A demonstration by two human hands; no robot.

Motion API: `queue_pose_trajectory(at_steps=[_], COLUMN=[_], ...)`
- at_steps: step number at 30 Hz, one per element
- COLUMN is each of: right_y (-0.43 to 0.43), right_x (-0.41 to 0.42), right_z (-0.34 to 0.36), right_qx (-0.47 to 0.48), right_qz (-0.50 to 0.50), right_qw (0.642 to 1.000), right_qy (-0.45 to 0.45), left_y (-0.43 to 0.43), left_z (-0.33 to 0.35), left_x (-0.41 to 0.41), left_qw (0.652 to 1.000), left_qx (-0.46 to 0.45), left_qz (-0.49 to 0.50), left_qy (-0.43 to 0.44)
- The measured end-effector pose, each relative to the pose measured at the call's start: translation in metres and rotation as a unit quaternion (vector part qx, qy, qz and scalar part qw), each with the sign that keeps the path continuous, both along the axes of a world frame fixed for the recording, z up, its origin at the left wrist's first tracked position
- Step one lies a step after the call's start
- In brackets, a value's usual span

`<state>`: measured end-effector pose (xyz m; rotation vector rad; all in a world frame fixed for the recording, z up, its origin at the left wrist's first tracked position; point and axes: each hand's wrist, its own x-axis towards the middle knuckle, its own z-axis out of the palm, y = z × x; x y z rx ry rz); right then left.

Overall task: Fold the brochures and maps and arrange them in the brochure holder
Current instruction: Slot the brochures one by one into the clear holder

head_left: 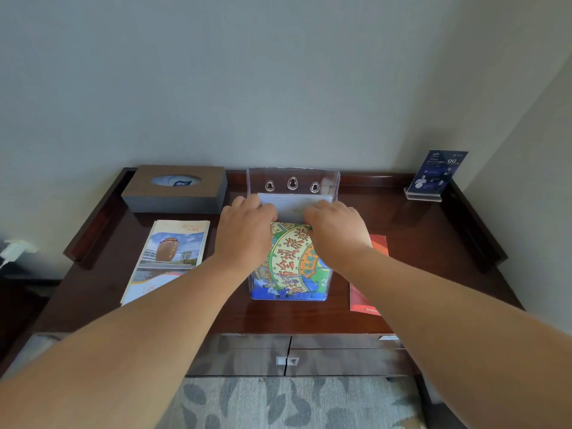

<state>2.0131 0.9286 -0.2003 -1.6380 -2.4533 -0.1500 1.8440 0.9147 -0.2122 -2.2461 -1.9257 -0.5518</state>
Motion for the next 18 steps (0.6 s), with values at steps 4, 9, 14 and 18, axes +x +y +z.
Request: queue_pose_trajectory(at_steps=[4,9,14,18], right_y=[0.003,0.001,-0.005,-0.013], right_x=[-0.003,-0.001,0.008,0.038], right_z=[-0.003,-0.009,-0.002,0.006], right_qx=[0.013,0.02,0.019,0.03], right_qz=[-0.001,-0.002,0.019,-0.028], right_qw=[1.0,0.999,0.995,0.978], right_qy=[0.011,0.04,0.095,0.205], left_y=[0.0,-0.009,-0.011,-0.012], left_z=[-0.002,-0.008,0.004,0.015], left_x=[0.0,0.008,0.032,0.067], left_qw=[1.0,0.997,0.994,0.984], left_qx=[0.012,0.062,0.096,0.111], left_qz=[0.016,0.009,-0.058,-0.124], left_qy=[0.018,0.051,-0.005,-0.061])
